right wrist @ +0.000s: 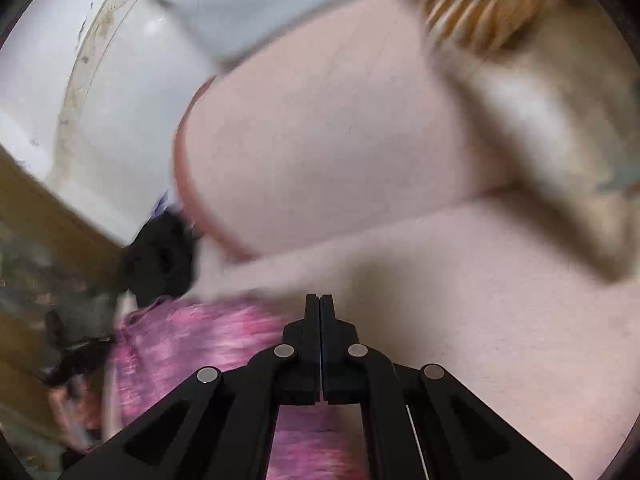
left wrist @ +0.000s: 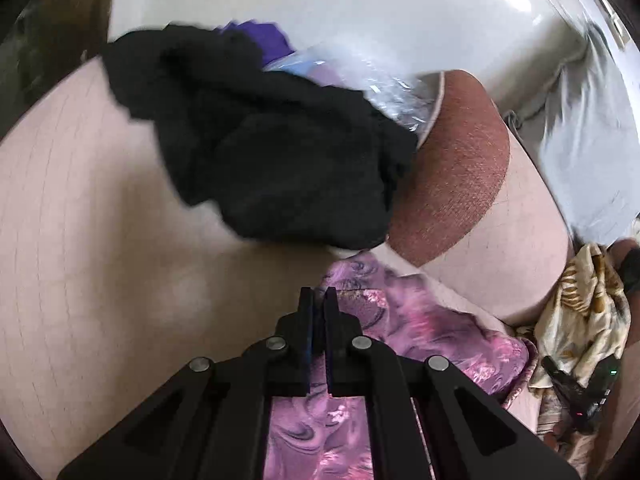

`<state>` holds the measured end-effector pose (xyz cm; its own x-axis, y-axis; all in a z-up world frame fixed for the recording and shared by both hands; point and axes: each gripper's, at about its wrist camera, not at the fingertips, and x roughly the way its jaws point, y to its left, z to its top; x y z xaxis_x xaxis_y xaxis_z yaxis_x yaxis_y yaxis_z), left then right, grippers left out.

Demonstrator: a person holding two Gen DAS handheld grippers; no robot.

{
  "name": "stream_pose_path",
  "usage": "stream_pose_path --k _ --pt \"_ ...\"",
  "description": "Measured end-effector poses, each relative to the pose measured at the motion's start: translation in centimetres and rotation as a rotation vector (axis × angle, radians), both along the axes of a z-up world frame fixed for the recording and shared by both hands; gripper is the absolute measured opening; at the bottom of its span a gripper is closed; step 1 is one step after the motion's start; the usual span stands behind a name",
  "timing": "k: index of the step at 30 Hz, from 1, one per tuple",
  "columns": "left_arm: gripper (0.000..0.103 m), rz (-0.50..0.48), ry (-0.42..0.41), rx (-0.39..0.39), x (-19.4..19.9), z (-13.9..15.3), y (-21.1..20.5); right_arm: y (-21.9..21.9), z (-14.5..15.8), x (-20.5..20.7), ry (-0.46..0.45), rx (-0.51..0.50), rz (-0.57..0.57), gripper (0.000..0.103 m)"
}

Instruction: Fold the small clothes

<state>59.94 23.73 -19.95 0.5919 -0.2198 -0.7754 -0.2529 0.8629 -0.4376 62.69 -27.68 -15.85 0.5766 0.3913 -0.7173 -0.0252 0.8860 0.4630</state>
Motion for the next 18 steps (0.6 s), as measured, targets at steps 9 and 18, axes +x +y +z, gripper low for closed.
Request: stream_pose_path --k 9,18 --pt "0.013 0.065 0.229 0.166 1.4 -6.1 1.0 0.4 -5.4 2.6 0.1 0.173 0.092 0.082" --pt "0.017 0.035 0.173 0.123 -1.6 -5.1 1.6 6.8 -8.8 5.4 0.2 -0.008 0.143 0.006"
